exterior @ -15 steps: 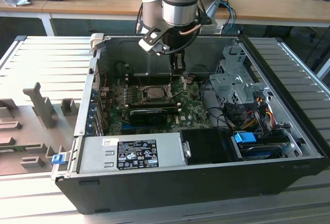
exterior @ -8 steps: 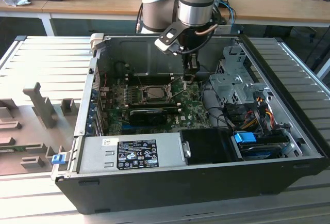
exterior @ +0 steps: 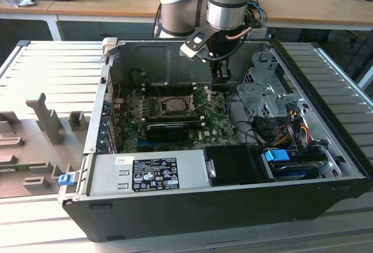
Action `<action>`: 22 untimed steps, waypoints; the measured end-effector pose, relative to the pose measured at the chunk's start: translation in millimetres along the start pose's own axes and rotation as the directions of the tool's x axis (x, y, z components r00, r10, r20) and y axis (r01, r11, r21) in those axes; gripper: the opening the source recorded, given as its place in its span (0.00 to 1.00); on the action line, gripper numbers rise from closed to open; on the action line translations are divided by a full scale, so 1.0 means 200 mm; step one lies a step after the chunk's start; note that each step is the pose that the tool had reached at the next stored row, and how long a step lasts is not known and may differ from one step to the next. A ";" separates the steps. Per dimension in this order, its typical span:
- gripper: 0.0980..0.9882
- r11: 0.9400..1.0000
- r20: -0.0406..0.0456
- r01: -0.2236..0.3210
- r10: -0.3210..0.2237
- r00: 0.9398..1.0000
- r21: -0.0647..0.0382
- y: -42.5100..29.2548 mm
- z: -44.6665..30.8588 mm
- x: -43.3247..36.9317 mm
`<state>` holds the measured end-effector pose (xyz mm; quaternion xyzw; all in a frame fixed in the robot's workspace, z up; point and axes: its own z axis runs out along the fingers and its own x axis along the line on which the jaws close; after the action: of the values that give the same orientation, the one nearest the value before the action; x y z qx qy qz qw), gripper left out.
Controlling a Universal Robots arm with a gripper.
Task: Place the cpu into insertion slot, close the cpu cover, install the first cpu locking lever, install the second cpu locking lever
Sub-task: 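Close the cpu cover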
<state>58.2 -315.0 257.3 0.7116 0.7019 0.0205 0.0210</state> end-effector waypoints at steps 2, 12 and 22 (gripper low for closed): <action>0.01 1.000 0.000 0.000 0.000 1.000 0.000 0.014 0.001 0.001; 0.01 1.000 0.000 0.000 0.000 1.000 0.009 0.034 0.061 0.001; 0.01 1.000 0.000 0.000 0.000 1.000 0.027 -0.011 0.059 0.000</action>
<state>56.8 -314.9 245.5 0.7118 0.7022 0.0111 0.0116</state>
